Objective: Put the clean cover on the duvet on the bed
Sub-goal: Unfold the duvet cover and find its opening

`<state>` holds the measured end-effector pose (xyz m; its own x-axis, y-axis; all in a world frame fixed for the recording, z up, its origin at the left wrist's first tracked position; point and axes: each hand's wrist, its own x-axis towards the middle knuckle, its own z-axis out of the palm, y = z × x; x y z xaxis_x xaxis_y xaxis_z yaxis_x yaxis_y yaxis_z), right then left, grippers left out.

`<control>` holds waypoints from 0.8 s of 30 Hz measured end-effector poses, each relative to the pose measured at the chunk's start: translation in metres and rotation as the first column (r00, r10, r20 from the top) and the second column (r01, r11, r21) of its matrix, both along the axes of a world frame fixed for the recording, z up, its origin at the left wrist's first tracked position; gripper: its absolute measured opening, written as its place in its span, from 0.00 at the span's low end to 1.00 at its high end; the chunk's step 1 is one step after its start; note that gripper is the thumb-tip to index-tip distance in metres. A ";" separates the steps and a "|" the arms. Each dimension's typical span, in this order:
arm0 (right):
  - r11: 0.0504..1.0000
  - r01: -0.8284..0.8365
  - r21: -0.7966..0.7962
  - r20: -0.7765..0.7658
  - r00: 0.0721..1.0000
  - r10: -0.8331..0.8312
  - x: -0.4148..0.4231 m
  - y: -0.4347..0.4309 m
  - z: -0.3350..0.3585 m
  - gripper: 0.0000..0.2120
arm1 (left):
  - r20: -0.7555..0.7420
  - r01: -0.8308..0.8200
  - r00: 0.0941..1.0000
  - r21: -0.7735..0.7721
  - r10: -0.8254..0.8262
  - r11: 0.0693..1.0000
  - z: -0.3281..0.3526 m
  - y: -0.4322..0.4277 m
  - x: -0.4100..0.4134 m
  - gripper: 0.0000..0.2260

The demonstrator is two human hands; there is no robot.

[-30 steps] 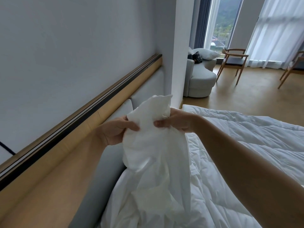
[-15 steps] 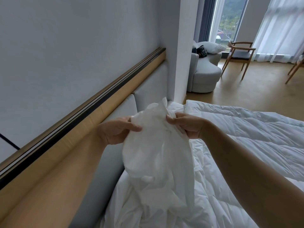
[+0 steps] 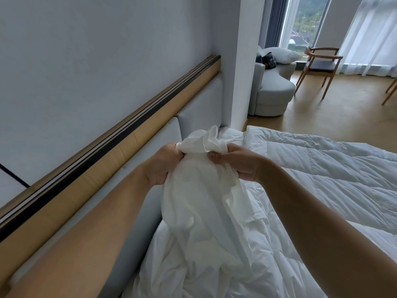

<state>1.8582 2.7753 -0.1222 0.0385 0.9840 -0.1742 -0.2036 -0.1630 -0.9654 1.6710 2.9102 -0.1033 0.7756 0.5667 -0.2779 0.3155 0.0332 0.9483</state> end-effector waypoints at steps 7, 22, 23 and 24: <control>1.000 0.022 0.012 0.045 0.999 -0.022 -0.001 -0.012 0.001 0.11 | -0.122 0.290 0.940 -0.200 -0.318 0.936 0.005 0.000 -0.020 0.21; 0.902 -0.285 -0.323 0.338 0.856 0.392 -0.019 -0.019 0.000 0.26 | 0.005 0.015 1.000 0.024 -0.015 1.000 0.000 -0.025 0.000 0.18; 0.931 -0.244 -0.271 0.335 0.883 0.329 -0.019 -0.018 0.000 0.24 | 0.000 0.051 0.999 -0.009 -0.051 0.999 -0.001 -0.023 -0.003 0.22; 0.959 -0.194 -0.204 0.301 0.920 0.250 -0.018 -0.017 0.000 0.20 | 0.001 0.097 0.995 -0.057 -0.097 0.994 -0.003 -0.021 -0.006 0.25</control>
<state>1.8397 2.7579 -0.1219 -0.0963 0.9312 -0.3517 0.1724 -0.3324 -0.9273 1.6645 2.8890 -0.1064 0.8258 0.4720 -0.3088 0.3215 0.0559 0.9453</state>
